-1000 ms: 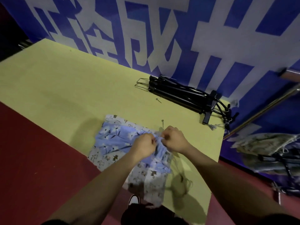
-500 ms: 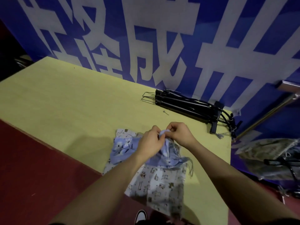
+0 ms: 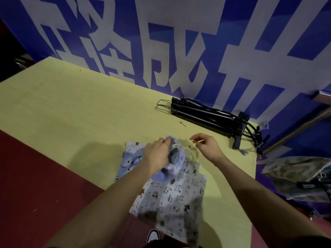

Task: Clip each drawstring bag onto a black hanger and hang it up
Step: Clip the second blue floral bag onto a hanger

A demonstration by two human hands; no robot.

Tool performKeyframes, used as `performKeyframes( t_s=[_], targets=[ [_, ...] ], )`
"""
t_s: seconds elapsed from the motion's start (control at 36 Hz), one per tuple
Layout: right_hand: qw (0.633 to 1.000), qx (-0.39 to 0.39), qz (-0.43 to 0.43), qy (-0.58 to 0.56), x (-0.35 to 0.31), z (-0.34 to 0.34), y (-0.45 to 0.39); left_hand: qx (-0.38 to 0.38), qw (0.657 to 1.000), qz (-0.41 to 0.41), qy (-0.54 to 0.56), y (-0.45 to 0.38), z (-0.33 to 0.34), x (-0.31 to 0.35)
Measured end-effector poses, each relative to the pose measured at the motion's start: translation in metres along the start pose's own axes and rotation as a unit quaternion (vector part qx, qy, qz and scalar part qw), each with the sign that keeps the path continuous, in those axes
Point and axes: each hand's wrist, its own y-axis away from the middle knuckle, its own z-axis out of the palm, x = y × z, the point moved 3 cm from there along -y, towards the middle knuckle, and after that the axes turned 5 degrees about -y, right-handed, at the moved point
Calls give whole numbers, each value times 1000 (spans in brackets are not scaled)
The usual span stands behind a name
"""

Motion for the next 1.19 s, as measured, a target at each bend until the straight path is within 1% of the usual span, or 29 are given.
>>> performKeyframes(
  t_s=[0.06,0.11,0.14,0.22,0.33,0.5,0.56,0.58,0.64,0.67,0.72,0.78,0.81,0.89,0.94,1.08,1.19],
  targets=[
    [995,12,-3,99,11,-2,-7,32,999,-19,21,-3,-5,-6],
    [983,-12,-2,184,23,4,-17,61,997,-25,42,-8,-7,-10],
    [978,-25,8,207,30,8,-21,74,995,-25,58,-12,-8,-11],
    [965,-26,42,256,44,22,-31,94,990,-7,106,-21,-8,-11],
    [946,1,78,315,53,31,-41,98,989,20,111,-31,-4,-5],
    [932,-10,54,358,59,37,-49,85,990,37,108,-39,-1,-4],
    [939,-8,52,339,62,33,-52,77,991,42,99,-42,-1,-1],
    [953,9,54,297,63,29,-53,72,992,46,94,-43,-2,0],
    [985,58,66,149,56,17,-55,59,993,53,91,-44,-2,3],
    [993,74,65,67,49,11,-55,51,993,56,92,-44,-3,5],
    [993,88,52,-67,31,2,-52,29,992,60,104,-45,-2,10],
    [987,72,26,-142,10,-6,-47,-2,989,67,131,-45,-3,16],
    [985,56,14,-160,1,-8,-43,-20,986,71,147,-45,-3,20],
    [985,-10,-4,-172,-14,-7,-34,-73,976,72,191,-43,-4,30],
    [988,-27,-7,-154,-15,-2,-26,-85,972,63,211,-43,-5,33],
    [997,1,-12,-75,-4,5,-9,-72,971,33,224,-36,-16,32],
    [999,-30,-15,-31,-14,6,-4,-35,968,20,246,-26,-25,34]
  ],
)
